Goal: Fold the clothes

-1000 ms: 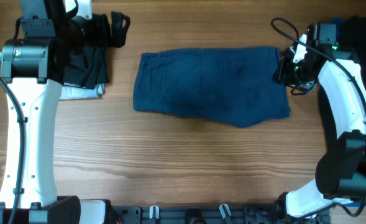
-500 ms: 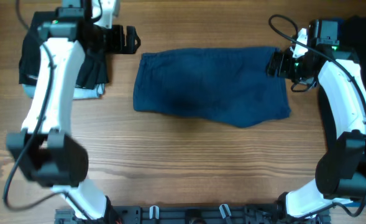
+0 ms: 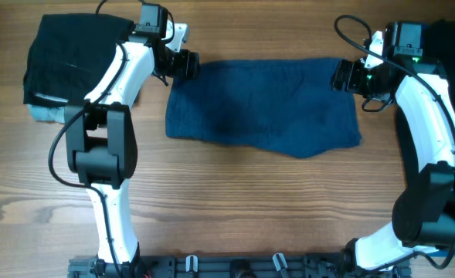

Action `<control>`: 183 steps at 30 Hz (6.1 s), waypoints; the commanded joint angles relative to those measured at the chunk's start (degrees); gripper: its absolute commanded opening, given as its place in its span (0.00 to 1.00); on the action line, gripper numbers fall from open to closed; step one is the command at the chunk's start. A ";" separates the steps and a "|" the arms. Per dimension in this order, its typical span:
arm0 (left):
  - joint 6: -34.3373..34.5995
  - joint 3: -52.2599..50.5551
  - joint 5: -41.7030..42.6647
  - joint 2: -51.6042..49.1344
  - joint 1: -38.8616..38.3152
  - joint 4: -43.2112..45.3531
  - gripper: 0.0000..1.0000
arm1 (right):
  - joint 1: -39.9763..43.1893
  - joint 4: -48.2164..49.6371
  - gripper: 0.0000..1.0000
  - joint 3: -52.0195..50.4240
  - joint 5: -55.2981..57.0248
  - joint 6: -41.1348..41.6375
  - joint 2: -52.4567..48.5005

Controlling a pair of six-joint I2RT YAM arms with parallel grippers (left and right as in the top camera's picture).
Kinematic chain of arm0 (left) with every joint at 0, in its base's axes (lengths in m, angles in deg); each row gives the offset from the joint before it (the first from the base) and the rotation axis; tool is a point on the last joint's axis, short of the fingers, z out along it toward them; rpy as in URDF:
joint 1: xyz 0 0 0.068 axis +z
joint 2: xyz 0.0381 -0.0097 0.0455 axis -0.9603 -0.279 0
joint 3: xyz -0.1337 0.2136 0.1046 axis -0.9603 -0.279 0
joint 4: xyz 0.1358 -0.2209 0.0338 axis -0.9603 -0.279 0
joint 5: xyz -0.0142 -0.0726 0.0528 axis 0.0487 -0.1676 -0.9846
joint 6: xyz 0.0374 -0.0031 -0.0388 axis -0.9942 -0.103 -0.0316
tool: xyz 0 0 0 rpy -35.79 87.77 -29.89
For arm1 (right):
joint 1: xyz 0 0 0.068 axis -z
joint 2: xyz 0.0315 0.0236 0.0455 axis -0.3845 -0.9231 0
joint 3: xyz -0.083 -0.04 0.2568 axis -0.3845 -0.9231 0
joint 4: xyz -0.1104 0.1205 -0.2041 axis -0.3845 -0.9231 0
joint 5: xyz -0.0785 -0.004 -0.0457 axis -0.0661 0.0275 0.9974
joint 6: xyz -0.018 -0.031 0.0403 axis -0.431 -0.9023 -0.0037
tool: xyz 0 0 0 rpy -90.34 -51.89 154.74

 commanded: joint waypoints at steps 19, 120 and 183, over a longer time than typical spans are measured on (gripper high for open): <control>-0.24 -4.13 -4.68 -2.40 0.04 0.66 0.52 | -0.02 0.17 0.99 0.81 -0.90 -0.13 0.72; -10.82 -8.90 6.56 0.07 2.54 6.80 0.63 | -0.02 0.02 1.00 -0.70 2.36 -0.13 0.61; -10.40 -8.90 4.79 6.45 -2.45 -6.95 0.15 | 0.39 42.73 0.47 3.06 -11.89 -22.38 -24.76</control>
